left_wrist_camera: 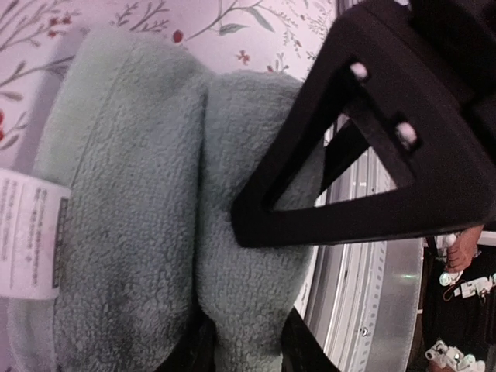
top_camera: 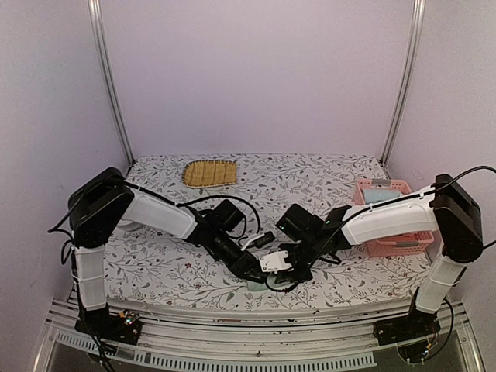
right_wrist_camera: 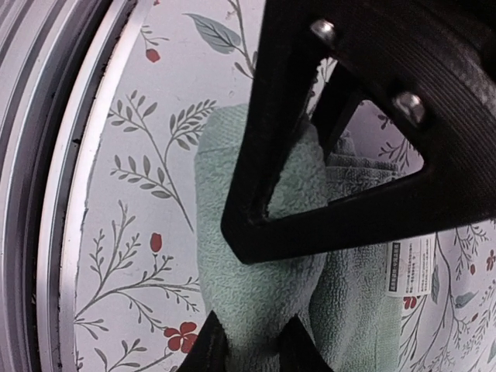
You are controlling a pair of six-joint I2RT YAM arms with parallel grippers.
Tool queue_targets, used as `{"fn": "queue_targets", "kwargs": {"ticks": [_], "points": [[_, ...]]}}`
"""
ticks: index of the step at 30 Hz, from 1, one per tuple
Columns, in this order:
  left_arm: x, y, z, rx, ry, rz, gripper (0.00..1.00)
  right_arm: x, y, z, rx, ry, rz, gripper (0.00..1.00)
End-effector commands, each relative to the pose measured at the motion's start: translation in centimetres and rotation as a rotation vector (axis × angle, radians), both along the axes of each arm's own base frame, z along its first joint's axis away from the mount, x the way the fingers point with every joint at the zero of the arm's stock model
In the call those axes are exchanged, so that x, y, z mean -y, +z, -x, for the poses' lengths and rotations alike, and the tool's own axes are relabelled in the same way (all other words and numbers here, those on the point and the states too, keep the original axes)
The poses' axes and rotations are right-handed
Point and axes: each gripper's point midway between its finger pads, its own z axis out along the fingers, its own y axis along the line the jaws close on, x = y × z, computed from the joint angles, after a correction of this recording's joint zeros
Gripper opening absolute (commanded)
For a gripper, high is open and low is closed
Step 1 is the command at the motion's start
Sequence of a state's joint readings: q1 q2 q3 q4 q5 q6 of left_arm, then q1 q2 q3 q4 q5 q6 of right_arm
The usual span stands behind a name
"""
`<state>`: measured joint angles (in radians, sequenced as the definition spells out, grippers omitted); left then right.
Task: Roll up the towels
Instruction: Roll the towel at the center of the board.
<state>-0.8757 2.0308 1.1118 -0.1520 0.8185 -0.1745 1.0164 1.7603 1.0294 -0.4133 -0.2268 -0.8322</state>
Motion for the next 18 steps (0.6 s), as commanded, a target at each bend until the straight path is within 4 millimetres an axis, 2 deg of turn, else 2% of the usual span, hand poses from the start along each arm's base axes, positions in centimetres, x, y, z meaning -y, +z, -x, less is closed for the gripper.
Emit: {"fn": "queue_targets", "kwargs": {"ticks": [1,6,10,12,13,15,18], "points": [[-4.2,-2.5,-1.4,0.082,0.137,-0.193,0.37,1.7,-2.5,3.0,-0.149,0.024,0.084,0.15],[-5.7,1.4,-3.6,0.284,0.303,-0.113,0.48,1.9,-1.9,4.1,-0.374,-0.002,0.062,0.12],[-7.1,4.6,-3.6,0.429,0.431,0.000,0.52,1.9,-1.4,3.2,-0.554,-0.056,0.047,0.12],[-7.2,5.9,-2.8,0.522,0.440,0.033,0.54,2.3,-1.9,2.7,-0.627,-0.081,0.058,0.11],[-7.1,5.8,-2.1,0.569,0.427,0.026,0.54,1.8,-1.5,2.1,-0.651,-0.088,0.044,0.12],[-6.6,6.7,-0.8,0.694,0.378,0.039,0.54,2.1,-2.0,1.7,-0.732,-0.110,0.062,0.12],[-5.4,6.9,1.3,0.835,0.283,0.033,0.54,2.0,-2.9,0.9,-0.832,-0.139,0.075,0.12]]}}
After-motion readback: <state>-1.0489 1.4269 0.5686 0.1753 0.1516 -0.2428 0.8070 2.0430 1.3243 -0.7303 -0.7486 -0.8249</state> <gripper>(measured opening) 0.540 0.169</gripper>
